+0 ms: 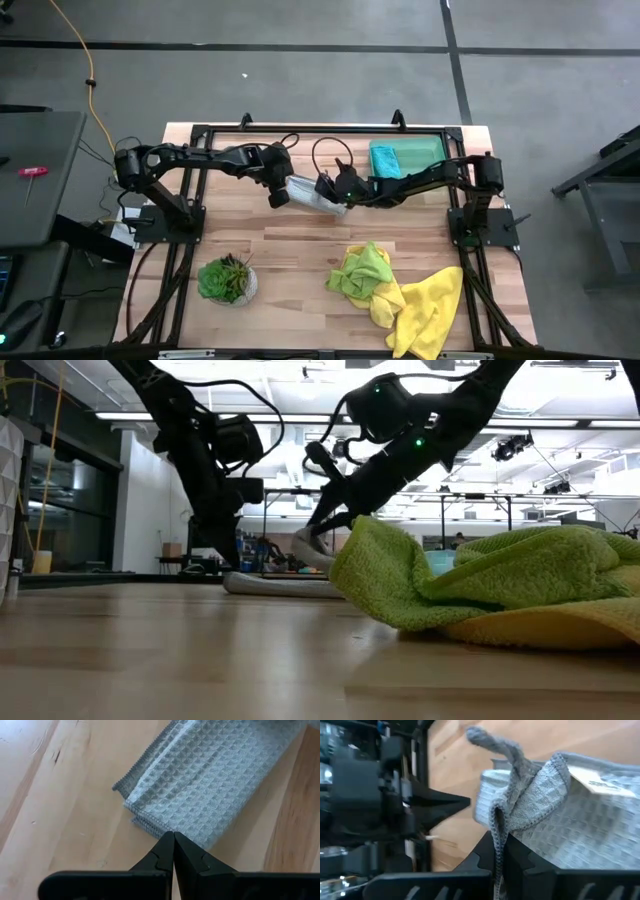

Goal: Fold microfiber towels
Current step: Fold the gray towel

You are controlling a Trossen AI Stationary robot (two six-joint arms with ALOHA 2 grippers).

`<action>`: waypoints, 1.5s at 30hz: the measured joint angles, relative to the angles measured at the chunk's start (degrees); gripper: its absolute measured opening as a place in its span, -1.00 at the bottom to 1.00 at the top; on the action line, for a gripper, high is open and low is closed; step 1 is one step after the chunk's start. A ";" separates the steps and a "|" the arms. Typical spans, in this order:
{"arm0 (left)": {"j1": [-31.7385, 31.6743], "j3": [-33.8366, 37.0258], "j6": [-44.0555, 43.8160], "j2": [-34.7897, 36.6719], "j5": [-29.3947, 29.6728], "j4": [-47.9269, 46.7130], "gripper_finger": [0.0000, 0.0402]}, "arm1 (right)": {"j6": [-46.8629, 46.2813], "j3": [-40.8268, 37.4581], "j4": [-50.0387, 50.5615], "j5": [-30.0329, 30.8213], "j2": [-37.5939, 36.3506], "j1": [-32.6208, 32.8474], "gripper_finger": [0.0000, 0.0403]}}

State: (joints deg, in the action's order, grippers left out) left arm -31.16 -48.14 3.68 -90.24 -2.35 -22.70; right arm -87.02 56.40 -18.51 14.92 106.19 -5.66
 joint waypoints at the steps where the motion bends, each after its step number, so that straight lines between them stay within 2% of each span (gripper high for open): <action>1: 0.00 0.00 0.00 0.00 0.00 -0.02 -1.00 | 0.04 0.02 -0.12 0.10 -0.04 -0.05 -1.00; 11: 0.00 0.00 -0.44 0.00 -0.01 0.07 -1.00 | 0.04 0.01 1.42 -0.53 0.00 -0.10 -1.00; 14: 0.00 0.00 -0.44 0.00 0.00 0.14 -1.00 | 0.04 0.01 1.49 -2.20 0.00 -0.42 -0.93; 17: 0.00 0.00 -0.44 0.00 0.00 0.26 -1.00 | 0.93 0.00 0.05 -3.26 0.00 -1.10 -0.78; 26: 0.00 0.00 -0.44 0.02 0.00 0.35 -1.00 | 3.71 0.00 -14.36 -5.06 -0.04 -4.28 -0.08; 32: 0.00 0.00 -0.44 0.35 0.00 0.48 -1.00 | 10.13 0.00 -20.67 -11.01 -0.18 -5.90 0.17; 36: 0.00 0.00 0.42 2.72 0.00 0.53 -1.00 | 15.67 0.00 -16.78 -15.63 -2.41 -7.23 0.19; 39: 0.00 0.00 1.89 6.20 -0.43 1.19 -1.00 | 19.69 0.02 -9.94 -15.35 -4.78 -7.95 0.19; 45: -0.33 -0.04 4.01 12.00 -5.79 5.26 -1.00 | 29.97 0.02 0.28 -14.58 -11.02 -9.06 0.19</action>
State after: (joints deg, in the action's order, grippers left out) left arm -31.48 -48.18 7.69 -78.23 -8.14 -17.44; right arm -57.06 56.42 -18.23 0.34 95.17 -14.72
